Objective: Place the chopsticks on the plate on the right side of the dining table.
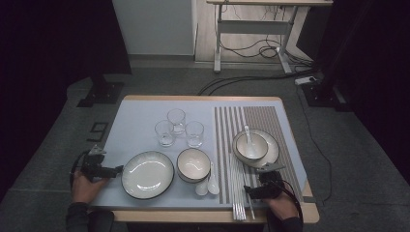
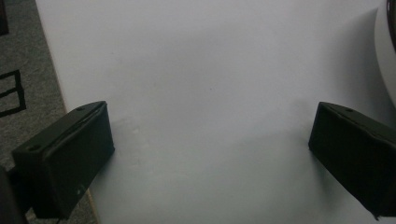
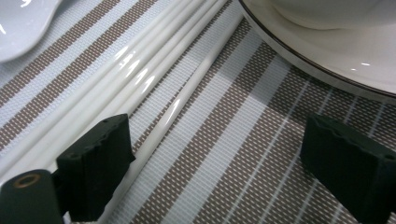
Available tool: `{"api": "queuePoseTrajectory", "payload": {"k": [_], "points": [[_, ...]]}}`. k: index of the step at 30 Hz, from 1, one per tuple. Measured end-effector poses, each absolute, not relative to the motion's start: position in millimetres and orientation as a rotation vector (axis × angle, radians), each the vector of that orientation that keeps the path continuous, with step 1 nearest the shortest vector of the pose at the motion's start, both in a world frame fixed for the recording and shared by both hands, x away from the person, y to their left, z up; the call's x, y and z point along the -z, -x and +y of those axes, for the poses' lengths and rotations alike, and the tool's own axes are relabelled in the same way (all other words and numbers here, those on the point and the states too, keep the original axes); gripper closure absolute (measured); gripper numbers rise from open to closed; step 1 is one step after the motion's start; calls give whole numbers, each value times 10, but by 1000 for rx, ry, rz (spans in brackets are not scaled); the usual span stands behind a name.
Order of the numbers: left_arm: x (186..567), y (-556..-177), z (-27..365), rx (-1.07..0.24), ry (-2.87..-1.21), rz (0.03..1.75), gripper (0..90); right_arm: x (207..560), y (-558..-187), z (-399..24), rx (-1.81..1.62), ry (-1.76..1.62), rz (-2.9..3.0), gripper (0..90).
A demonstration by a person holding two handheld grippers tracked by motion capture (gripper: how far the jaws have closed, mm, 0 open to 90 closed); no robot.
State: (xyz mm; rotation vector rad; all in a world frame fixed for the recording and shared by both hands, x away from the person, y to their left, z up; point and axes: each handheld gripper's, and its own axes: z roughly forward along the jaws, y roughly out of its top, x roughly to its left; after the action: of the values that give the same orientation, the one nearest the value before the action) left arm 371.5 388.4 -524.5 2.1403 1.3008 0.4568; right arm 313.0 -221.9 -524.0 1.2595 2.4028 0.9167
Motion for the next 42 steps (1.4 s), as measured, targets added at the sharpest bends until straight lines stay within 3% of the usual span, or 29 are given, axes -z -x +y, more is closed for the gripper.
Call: {"api": "queuePoseTrajectory", "payload": {"k": [42], "points": [[5245, -3714, 3883, -458, -2141, 1301, 0, 5176, -2945, -2394, -816, -1300, 2404, 221]]}}
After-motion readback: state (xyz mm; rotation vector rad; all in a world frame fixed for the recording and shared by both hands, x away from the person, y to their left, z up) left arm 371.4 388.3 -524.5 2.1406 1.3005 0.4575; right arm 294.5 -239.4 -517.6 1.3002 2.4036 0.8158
